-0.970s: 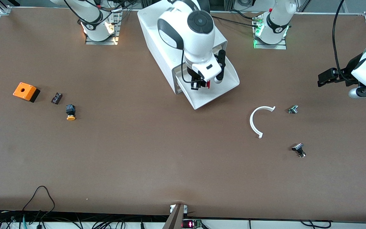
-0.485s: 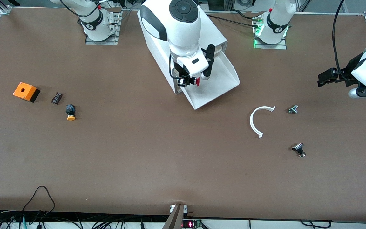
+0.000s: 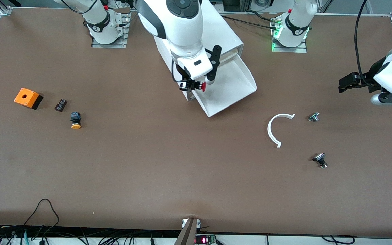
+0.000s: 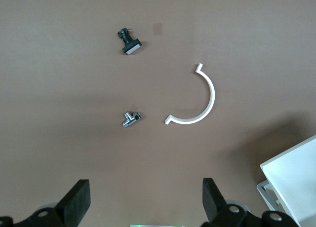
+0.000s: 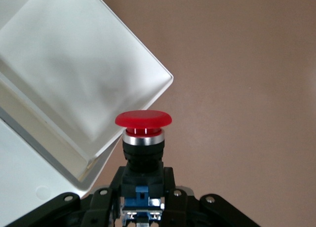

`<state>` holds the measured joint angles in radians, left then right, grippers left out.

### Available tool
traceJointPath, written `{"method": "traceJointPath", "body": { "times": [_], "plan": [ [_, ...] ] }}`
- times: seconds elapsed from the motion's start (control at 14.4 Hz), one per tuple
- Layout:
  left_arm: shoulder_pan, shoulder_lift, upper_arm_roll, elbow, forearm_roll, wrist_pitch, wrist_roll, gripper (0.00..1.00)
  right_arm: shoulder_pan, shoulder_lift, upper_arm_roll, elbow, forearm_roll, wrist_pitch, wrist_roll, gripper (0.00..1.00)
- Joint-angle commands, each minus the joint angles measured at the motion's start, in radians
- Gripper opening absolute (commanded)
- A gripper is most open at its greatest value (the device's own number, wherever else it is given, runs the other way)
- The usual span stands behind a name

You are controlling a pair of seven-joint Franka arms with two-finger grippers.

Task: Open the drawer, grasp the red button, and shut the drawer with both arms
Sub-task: 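Lift the red button out and carry it beside the yellow button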

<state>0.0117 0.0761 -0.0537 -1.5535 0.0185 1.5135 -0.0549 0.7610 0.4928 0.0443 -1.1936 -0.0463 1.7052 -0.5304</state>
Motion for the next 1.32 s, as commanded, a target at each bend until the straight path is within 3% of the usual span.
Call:
{"method": "traceJointPath", "body": {
  "times": [0.0, 0.55, 1.25],
  "plan": [
    [-0.003, 0.001, 0.0, 0.018, -0.009, -0.004, 0.006, 1.0, -0.046, -0.078, 0.016, -0.105, -0.012, 0.048, 0.02, 0.2],
    [-0.009, -0.001, -0.023, 0.02, -0.022, -0.007, -0.008, 1.0, -0.104, -0.135, 0.016, -0.152, -0.015, 0.091, 0.027, 0.2],
    [-0.004, 0.042, -0.044, 0.001, 0.003, 0.002, -0.013, 1.0, -0.245, -0.184, 0.006, -0.31, -0.05, 0.085, 0.528, 0.2]
  ]
}}
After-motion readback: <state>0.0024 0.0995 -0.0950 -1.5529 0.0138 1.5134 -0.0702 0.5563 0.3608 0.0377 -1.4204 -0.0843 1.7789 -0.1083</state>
